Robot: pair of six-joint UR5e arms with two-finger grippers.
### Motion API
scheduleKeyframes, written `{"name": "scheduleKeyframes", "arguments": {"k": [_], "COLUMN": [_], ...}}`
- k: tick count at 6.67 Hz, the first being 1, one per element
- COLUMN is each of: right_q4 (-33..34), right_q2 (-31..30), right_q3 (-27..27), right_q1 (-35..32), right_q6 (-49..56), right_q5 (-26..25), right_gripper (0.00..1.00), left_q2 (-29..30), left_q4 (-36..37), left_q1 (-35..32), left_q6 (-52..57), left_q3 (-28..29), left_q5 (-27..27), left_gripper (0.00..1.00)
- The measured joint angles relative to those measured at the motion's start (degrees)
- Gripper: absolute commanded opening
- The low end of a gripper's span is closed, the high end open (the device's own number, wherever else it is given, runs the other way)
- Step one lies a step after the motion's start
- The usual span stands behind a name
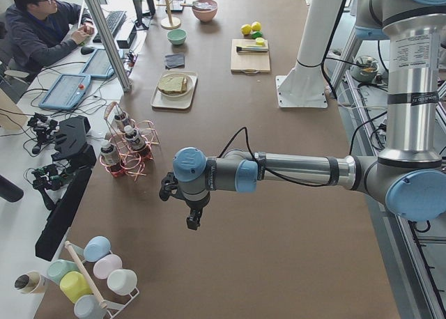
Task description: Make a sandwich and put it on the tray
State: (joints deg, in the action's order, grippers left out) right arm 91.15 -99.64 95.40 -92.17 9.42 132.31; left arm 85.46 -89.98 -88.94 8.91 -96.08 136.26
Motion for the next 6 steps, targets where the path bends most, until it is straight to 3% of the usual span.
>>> {"name": "scheduleKeyframes", "arguments": {"k": [6], "right_q4": [-0.01], "right_q2": [-0.12], "right_q3": [0.39], "right_q1": [0.05], "right_q6": [0.42], "right_q5": [0.1], "right_gripper": [1.0], "left_q2": [-2.0], "left_q4": [-0.11], "left_q1": [-0.71], "left_q6": [-0.21], "left_q3": [0.95], "left_q5": [-1.18], "left_gripper": [0.98]}}
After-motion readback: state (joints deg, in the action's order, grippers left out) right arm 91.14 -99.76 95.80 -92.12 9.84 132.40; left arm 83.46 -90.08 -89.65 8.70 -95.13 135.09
